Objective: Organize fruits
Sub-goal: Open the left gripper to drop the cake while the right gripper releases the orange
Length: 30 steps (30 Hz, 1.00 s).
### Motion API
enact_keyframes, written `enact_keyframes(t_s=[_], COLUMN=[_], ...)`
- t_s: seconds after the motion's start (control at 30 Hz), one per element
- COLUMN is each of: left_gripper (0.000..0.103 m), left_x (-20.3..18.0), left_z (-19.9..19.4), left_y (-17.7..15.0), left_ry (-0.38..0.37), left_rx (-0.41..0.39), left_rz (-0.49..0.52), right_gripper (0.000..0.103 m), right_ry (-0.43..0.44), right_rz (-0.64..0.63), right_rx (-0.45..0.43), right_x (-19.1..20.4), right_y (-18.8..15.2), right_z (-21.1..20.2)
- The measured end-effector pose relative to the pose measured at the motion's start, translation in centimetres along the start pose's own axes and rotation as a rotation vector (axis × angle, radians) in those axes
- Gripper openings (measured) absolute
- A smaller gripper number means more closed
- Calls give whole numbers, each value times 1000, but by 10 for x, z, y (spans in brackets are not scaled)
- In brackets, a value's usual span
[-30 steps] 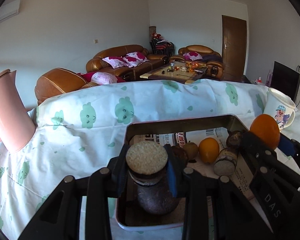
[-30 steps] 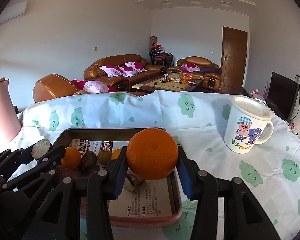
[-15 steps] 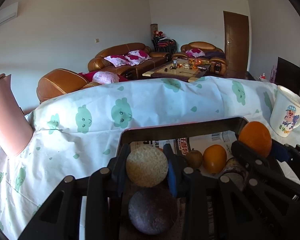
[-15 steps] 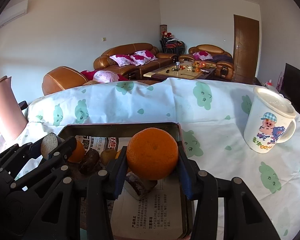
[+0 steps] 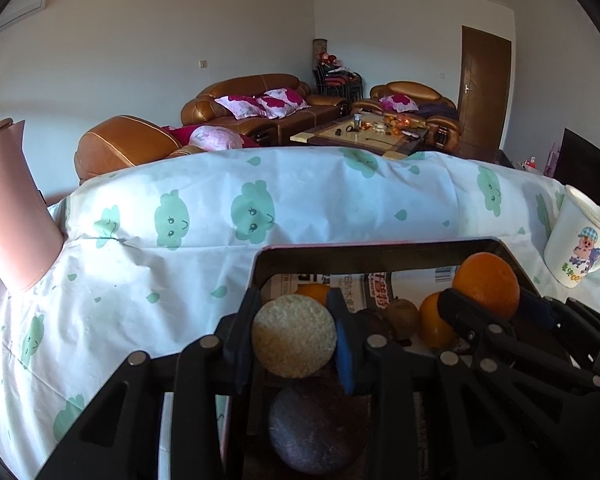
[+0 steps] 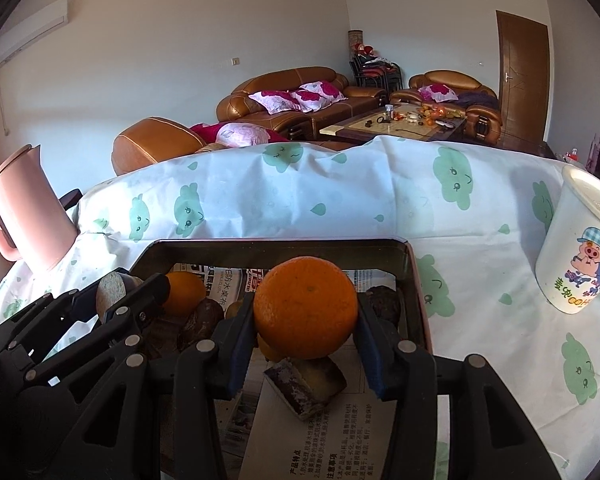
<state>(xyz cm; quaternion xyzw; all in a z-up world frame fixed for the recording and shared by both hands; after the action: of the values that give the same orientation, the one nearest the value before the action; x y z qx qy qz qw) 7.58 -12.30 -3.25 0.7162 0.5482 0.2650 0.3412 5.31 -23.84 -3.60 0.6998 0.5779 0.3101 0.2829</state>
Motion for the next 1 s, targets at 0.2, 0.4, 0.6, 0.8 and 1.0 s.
enact_keyframes(t_s=[0.2, 0.4, 0.6, 0.8, 1.0], left_gripper=[36, 37, 54, 103, 103], left_x=[0, 4, 10, 39, 40], left_z=[-4, -9, -22, -36, -42], left_y=[-3, -4, -5, -5, -10], left_ry=[-5, -35, -36, 25, 36], left_rx=[0, 7, -24, -90, -109], left_rz=[-2, -27, -45, -154, -124], right_gripper=[50, 50, 51, 57, 62], right_ry=[34, 66, 155, 303, 227], right_rz=[4, 10, 45, 133, 119], right_rx=[1, -8, -39, -62, -134], right_x=[1, 0, -3, -8, -2], right_y=[0, 0, 3, 5, -1], right_z=[0, -2, -8, -16, -32])
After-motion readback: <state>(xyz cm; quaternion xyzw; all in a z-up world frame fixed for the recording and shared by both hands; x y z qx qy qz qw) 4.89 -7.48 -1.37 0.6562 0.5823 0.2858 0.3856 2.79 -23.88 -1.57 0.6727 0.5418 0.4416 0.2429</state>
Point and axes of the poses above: each gripper's, at about its wrist camera, not at the fingertips, and z roughly the way its jaws point, x to its left, y to its top, the point moved 3 cm from there along z, roughly the way its jaws point, and after that the axes turned 2 degrees about -y, right-handed, at the moved point
